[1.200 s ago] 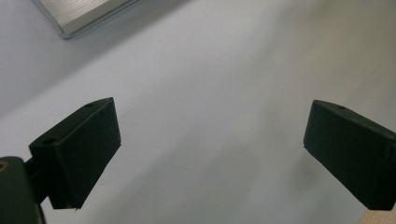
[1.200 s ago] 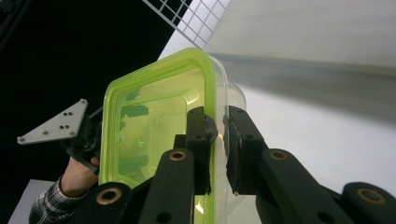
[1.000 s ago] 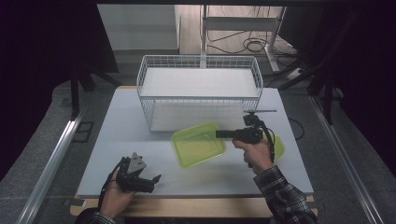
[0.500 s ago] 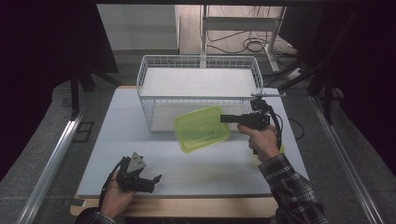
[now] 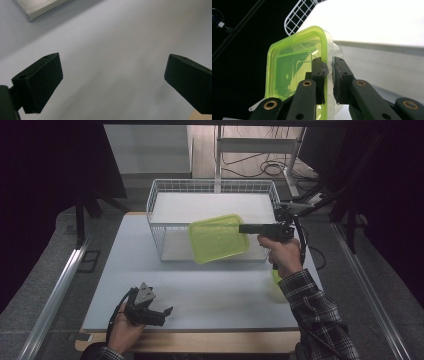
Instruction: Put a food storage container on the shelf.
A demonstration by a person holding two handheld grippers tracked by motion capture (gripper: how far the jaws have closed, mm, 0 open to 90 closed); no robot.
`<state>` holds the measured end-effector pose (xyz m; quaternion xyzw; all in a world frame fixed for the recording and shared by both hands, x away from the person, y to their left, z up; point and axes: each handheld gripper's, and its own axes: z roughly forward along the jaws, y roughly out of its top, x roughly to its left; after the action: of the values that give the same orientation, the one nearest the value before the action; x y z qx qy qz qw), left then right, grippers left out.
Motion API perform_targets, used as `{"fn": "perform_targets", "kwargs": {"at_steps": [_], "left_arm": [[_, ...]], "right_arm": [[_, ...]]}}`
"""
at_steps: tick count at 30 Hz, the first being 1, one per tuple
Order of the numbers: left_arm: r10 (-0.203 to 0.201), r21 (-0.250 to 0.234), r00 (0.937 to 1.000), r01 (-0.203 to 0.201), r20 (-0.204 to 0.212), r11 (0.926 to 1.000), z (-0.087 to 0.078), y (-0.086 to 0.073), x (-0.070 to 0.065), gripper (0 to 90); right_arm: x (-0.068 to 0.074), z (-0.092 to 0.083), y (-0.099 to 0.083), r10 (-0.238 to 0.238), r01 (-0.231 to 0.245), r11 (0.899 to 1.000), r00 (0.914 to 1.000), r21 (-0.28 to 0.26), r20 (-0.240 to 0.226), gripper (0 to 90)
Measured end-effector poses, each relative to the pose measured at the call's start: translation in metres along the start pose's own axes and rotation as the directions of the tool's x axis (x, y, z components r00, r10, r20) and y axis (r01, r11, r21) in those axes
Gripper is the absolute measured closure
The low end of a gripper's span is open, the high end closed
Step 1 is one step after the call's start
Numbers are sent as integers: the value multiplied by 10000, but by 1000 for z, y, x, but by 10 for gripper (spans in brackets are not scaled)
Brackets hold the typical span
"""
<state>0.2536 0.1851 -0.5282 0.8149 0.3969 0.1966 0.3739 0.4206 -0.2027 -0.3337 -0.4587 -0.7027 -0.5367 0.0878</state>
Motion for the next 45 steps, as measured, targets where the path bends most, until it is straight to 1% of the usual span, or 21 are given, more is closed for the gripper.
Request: {"fn": "perform_targets", "kwargs": {"at_steps": [7, 11, 15, 21, 23, 26, 32, 36, 41, 45], "left_arm": [[13, 20, 10000, -13, 13, 10000, 0, 0, 0, 12], [20, 16, 10000, -20, 5, 10000, 0, 0, 0, 12], [2, -7, 10000, -2, 8, 10000, 0, 0, 0, 10], [20, 9, 10000, -20, 29, 10000, 0, 0, 0, 10], [64, 20, 10000, -64, 8, 10000, 0, 0, 0, 9], [22, -1, 10000, -22, 34, 10000, 0, 0, 0, 10], [78, 34, 10000, -78, 47, 10000, 1, 0, 0, 9], [96, 63, 9999, -97, 78, 9999, 1, 0, -1, 10], [127, 71, 9999, -127, 86, 9999, 1, 0, -1, 10], [136, 48, 9998, -137, 110, 9999, 1, 0, -1, 10]], "right_arm": [[3, 2, 19, -7, 11, 9997, 9999, -247, 159, 798], [2, 5, 28, 20, -9, 9992, 9996, -400, 282, 798], [1, 10, 34, -53, 68, 9993, 9991, -369, 432, 797], [-2, 14, 45, 144, -101, 9975, 9980, -702, 619, 797], [-3, 15, 50, 138, -82, 9971, 9972, -756, 742, 798], [-4, 18, 54, 201, -132, 9967, 9961, -807, 853, 797], [-9, 26, 62, 448, -334, 9943, 9927, -1016, 1119, 798], [-10, 30, 67, 555, -413, 9926, 9908, -1145, 1236, 797], [-11, 37, 73, 754, -560, 9894, 9867, -1338, 1443, 797], [-14, 42, 75, 813, -583, 9889, 9823, -1370, 1689, 796]]}}
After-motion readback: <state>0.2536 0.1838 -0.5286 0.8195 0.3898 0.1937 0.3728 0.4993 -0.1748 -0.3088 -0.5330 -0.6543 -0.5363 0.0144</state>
